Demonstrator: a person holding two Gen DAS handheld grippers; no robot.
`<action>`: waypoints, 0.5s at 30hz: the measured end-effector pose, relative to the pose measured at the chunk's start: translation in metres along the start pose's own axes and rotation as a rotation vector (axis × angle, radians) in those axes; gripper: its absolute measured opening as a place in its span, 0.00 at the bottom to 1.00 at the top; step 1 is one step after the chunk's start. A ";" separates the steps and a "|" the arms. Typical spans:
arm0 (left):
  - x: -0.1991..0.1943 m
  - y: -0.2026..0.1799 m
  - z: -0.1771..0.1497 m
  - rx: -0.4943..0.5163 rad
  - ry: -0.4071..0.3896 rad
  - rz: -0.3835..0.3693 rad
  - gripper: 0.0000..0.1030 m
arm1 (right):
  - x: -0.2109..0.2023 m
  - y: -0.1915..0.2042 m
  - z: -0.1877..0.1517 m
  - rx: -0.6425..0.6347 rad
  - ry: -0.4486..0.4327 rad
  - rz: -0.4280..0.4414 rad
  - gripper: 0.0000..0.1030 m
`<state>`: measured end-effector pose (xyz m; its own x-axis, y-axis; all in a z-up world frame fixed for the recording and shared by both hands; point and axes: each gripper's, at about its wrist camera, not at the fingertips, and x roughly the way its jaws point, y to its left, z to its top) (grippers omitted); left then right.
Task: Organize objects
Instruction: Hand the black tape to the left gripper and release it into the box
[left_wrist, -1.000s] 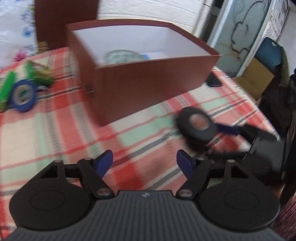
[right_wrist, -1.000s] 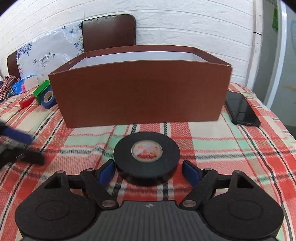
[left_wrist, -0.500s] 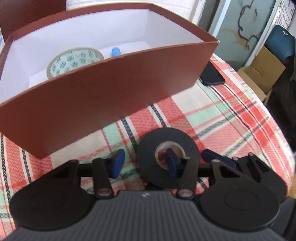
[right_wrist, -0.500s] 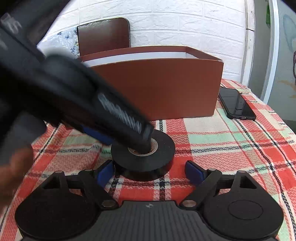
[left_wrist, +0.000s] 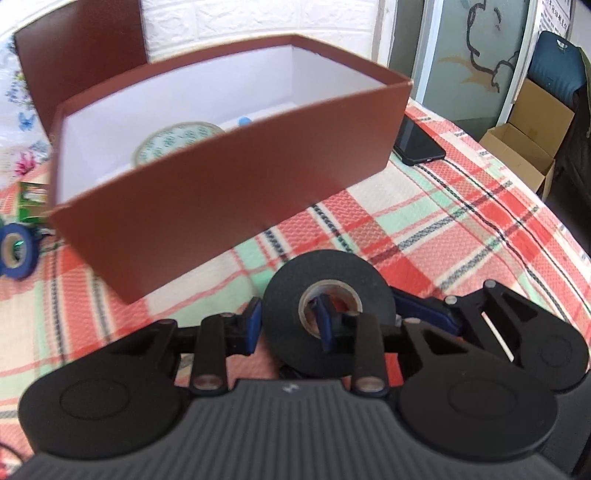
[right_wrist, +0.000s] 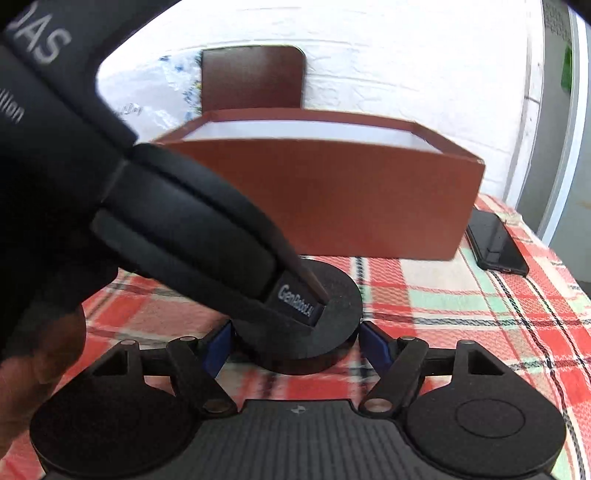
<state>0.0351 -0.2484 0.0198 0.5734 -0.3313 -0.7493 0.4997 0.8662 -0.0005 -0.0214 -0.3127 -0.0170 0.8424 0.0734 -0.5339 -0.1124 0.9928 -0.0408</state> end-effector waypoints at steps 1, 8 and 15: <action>-0.008 0.003 0.000 0.001 -0.014 -0.001 0.32 | -0.005 0.004 0.000 0.006 -0.014 0.003 0.70; -0.068 0.026 0.031 0.032 -0.198 0.030 0.32 | -0.035 0.024 0.030 0.013 -0.219 -0.032 0.70; -0.061 0.050 0.084 0.005 -0.262 0.067 0.32 | -0.004 0.021 0.087 -0.007 -0.321 -0.071 0.70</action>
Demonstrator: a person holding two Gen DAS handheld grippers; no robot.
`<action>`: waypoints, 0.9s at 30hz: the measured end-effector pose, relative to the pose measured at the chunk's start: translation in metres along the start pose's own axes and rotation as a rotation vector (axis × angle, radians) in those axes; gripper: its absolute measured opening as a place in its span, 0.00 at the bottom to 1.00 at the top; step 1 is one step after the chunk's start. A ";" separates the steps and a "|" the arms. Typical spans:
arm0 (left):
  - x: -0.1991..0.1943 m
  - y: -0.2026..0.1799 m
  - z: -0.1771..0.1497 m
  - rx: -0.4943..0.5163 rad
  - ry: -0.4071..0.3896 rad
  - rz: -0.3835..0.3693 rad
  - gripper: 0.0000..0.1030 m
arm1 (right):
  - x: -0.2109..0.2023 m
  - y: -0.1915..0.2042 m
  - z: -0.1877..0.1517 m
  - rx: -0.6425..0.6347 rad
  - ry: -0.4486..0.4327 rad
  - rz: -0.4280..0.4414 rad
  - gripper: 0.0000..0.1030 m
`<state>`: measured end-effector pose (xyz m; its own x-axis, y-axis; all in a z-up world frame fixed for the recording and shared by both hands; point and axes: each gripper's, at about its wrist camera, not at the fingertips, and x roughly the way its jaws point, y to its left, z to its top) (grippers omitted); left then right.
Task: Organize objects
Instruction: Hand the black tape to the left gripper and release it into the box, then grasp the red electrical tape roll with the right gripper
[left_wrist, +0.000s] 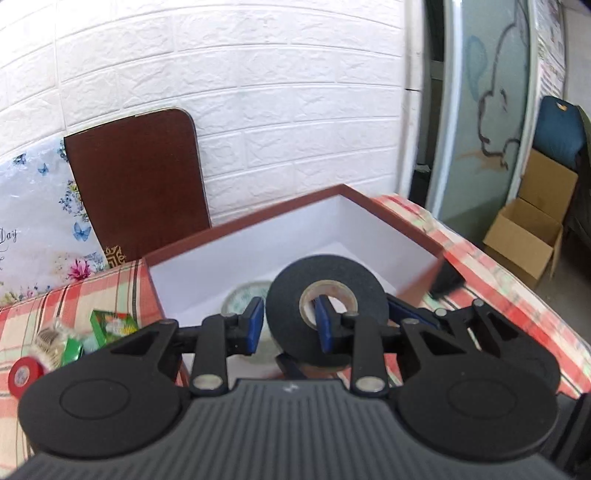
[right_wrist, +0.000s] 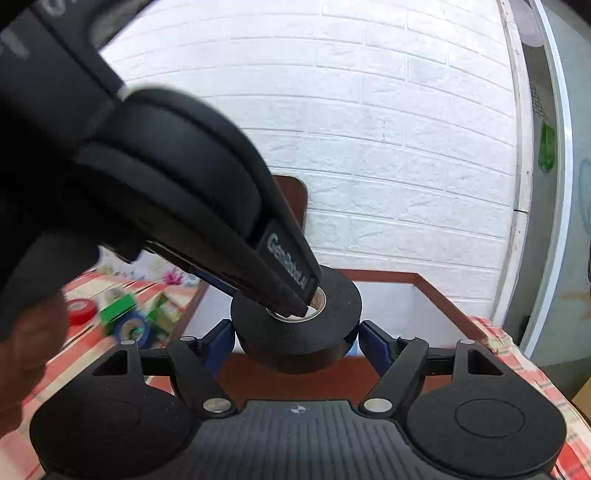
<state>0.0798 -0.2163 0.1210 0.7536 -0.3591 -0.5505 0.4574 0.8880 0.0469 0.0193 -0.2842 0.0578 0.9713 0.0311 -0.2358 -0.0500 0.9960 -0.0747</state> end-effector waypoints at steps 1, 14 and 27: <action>0.009 0.001 0.003 0.002 0.005 0.020 0.32 | 0.012 -0.004 0.002 0.016 0.018 -0.003 0.70; 0.027 0.025 -0.010 -0.064 0.021 0.117 0.50 | 0.046 -0.026 0.001 0.143 0.092 -0.093 0.77; -0.032 0.098 -0.079 -0.141 0.032 0.239 0.58 | -0.006 0.055 -0.027 0.157 0.106 0.048 0.81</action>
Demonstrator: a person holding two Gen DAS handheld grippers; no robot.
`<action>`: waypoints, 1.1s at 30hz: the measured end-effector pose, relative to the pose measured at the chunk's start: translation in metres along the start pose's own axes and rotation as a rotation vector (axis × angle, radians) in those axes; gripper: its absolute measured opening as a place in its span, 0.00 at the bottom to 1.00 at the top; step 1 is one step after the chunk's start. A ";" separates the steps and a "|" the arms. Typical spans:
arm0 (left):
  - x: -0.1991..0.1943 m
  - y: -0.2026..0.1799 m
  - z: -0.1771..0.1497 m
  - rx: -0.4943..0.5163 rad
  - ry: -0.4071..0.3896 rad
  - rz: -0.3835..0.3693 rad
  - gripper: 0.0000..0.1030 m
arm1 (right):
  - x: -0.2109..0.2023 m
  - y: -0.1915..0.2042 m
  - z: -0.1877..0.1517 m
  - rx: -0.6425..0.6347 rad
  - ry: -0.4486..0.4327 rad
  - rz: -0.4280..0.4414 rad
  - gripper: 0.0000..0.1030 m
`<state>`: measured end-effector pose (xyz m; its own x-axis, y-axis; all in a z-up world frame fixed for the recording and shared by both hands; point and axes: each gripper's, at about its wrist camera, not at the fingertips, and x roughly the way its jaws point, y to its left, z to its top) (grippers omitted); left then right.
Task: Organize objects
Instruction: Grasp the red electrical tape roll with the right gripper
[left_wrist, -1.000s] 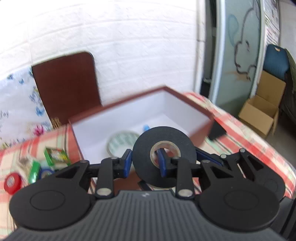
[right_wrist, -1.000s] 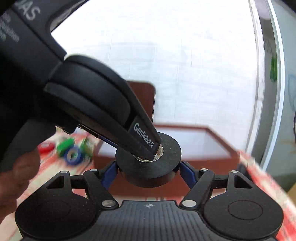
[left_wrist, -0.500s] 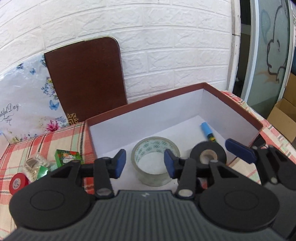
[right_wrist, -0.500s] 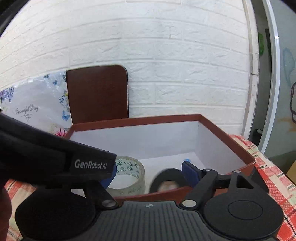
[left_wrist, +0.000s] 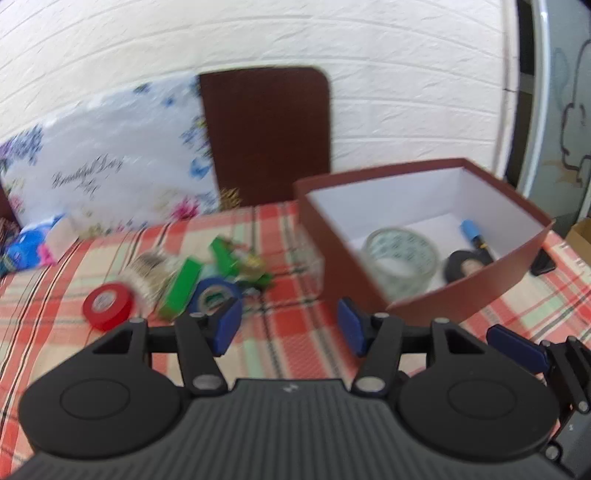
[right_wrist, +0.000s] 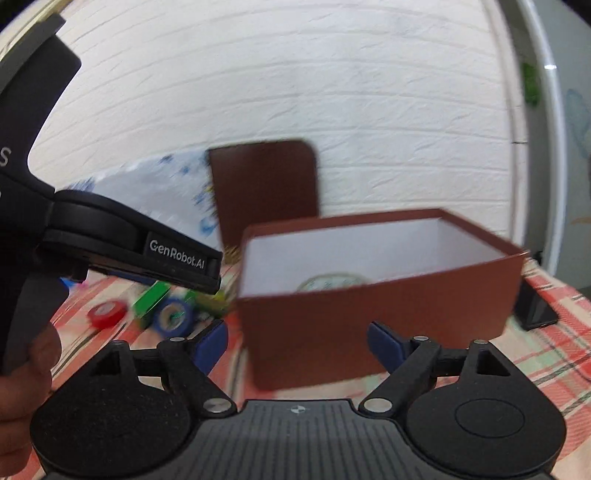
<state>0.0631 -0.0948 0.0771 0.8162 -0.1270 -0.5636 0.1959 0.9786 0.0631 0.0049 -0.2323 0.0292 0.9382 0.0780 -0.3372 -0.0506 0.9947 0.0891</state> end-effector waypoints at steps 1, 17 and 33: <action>0.002 0.010 -0.007 -0.014 0.016 0.013 0.59 | 0.002 0.007 -0.003 -0.013 0.022 0.020 0.81; 0.047 0.171 -0.080 -0.223 0.158 0.243 0.67 | 0.043 0.103 -0.036 -0.225 0.308 0.180 0.81; 0.054 0.299 -0.099 -0.397 0.054 0.464 0.86 | 0.130 0.208 -0.018 -0.314 0.299 0.348 0.85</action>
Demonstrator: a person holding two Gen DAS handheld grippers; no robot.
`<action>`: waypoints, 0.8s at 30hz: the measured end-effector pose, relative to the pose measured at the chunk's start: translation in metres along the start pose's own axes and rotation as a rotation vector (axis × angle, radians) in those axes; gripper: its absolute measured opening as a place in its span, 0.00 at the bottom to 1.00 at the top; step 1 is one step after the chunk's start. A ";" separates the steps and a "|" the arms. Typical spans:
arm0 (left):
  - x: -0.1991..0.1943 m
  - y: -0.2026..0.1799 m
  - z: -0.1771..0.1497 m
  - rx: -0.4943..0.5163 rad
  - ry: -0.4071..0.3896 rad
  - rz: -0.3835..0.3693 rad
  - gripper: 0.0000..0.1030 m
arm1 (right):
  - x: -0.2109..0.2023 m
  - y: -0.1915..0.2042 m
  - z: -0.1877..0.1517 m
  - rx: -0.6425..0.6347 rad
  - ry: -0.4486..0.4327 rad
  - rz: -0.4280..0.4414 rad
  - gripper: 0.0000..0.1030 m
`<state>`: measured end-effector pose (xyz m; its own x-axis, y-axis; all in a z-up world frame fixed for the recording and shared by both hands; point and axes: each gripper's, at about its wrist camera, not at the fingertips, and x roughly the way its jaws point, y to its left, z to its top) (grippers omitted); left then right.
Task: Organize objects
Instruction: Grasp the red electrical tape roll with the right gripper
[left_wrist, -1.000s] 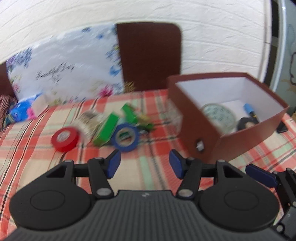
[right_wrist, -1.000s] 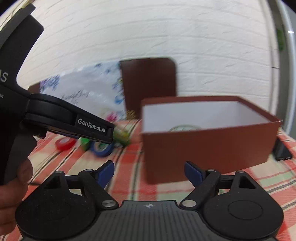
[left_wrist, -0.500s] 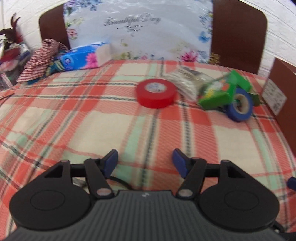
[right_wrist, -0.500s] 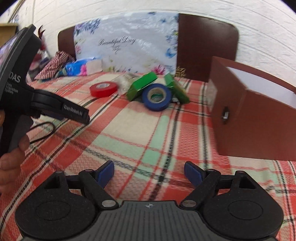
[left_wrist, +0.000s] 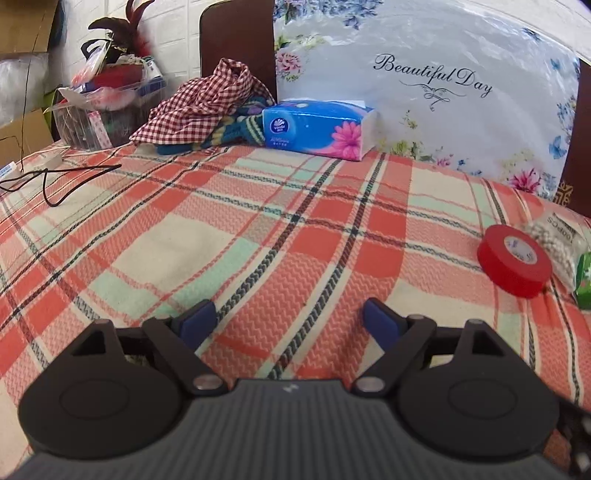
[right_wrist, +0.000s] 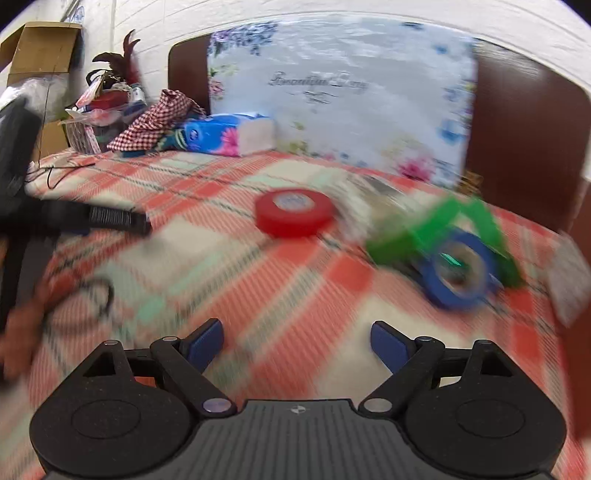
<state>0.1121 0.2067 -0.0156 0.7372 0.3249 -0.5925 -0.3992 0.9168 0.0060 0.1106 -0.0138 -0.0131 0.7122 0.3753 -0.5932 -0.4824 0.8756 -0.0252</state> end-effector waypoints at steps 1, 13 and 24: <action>0.000 0.003 0.000 -0.018 -0.001 -0.004 0.86 | 0.012 0.003 0.007 -0.001 -0.004 0.000 0.85; 0.002 0.013 -0.002 -0.096 -0.051 -0.002 0.86 | 0.104 0.003 0.068 0.020 -0.039 -0.006 0.79; 0.004 0.004 -0.002 -0.032 -0.034 0.023 0.86 | 0.063 0.000 0.039 0.003 -0.035 -0.018 0.71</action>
<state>0.1130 0.2109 -0.0198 0.7454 0.3542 -0.5647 -0.4334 0.9012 -0.0067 0.1750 0.0214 -0.0191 0.7383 0.3695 -0.5642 -0.4674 0.8834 -0.0332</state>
